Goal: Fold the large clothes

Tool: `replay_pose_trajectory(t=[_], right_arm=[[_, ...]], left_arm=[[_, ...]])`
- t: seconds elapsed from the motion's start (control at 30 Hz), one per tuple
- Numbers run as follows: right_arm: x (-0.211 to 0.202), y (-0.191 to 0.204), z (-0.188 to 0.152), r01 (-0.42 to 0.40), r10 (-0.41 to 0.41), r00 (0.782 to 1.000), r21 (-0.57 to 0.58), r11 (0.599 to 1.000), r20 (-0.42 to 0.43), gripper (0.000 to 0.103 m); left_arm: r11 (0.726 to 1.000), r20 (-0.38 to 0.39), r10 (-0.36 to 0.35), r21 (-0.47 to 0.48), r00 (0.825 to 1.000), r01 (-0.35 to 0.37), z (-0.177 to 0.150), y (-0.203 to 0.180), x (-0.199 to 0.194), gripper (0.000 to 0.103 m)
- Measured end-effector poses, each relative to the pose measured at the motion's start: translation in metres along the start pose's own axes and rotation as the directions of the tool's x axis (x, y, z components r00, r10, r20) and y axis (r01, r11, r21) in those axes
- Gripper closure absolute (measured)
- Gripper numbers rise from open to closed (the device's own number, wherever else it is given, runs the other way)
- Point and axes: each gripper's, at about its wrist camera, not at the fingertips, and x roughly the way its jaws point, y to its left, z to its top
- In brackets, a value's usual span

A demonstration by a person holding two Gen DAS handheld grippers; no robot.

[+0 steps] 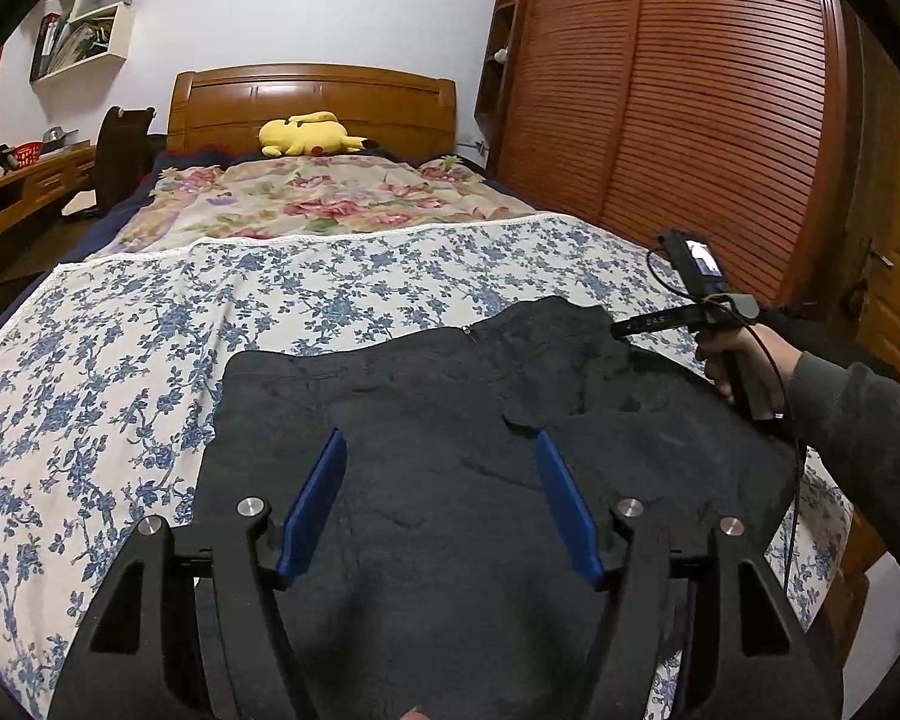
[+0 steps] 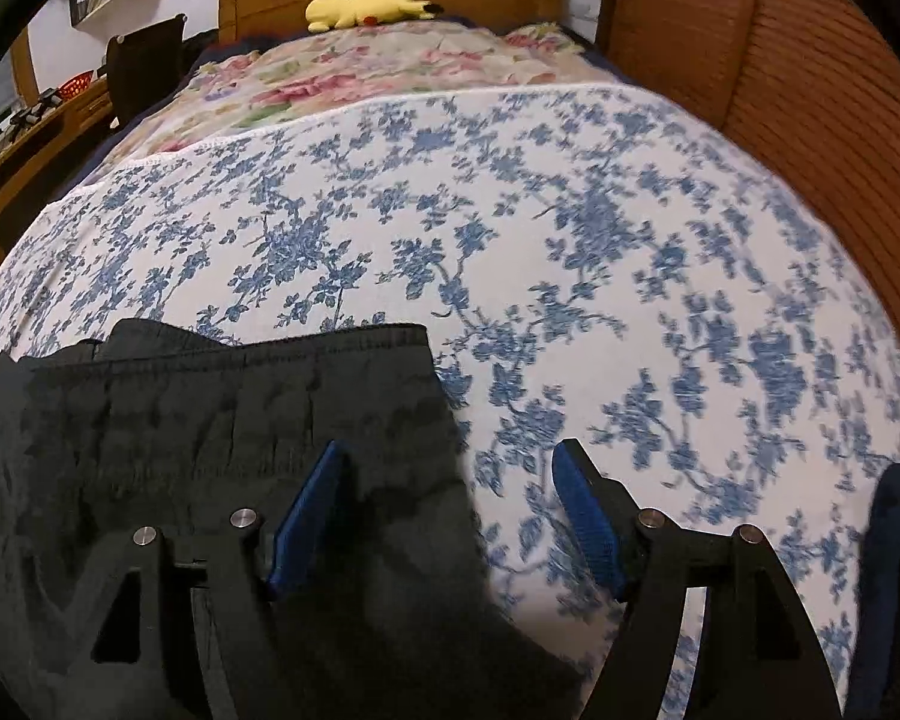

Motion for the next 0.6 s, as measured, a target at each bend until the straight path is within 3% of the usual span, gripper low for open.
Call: replay_pose_trajectory(t=[0.1, 0.17, 0.23, 0.27, 0.33, 0.47, 0.53, 0.6], right_arm=[[0.015, 0.0, 0.003, -0.037, 0.037, 0.999, 0.014, 0.999, -0.038, 0.029], [0.02, 0.001, 0.004, -0.082, 0.083, 0.996, 0.021, 0.996, -0.045, 0.038], [0.02, 0.005, 0.004, -0.135, 0.135, 0.99, 0.0, 0.991, -0.047, 0.071], [0.019, 0.008, 0.004, -0.14, 0.139, 0.989, -0.022, 0.99, -0.045, 0.082], [0.015, 0.014, 0.003, -0.163, 0.161, 0.986, -0.068, 0.984, -0.038, 0.091], [-0.012, 0.015, 0.004, -0.141, 0.15, 0.987, -0.128, 0.982, 0.065, 0.097], [-0.031, 0.007, 0.004, -0.041, 0.057, 0.986, -0.101, 0.994, 0.158, 0.097], [-0.042, -0.009, 0.003, 0.039, -0.035, 0.983, -0.015, 0.999, 0.182, 0.097]], left_arm=[[1.0, -0.01, -0.002, 0.003, 1.0, 0.002, 0.0, -0.002, 0.005, 0.036], [1.0, -0.014, -0.003, 0.007, 1.0, 0.003, 0.0, -0.003, 0.008, 0.036], [1.0, -0.018, -0.003, 0.011, 1.0, 0.003, -0.001, -0.006, 0.01, 0.036], [1.0, -0.019, -0.004, 0.013, 1.0, 0.005, -0.001, -0.007, 0.011, 0.036], [1.0, -0.021, -0.006, 0.016, 1.0, 0.006, -0.001, -0.008, 0.012, 0.036], [1.0, -0.025, -0.01, 0.018, 1.0, 0.011, -0.002, -0.01, 0.013, 0.036], [1.0, -0.027, -0.011, 0.018, 1.0, 0.012, -0.002, -0.01, 0.014, 0.036], [1.0, -0.028, -0.014, 0.016, 1.0, 0.015, -0.002, -0.01, 0.014, 0.036]])
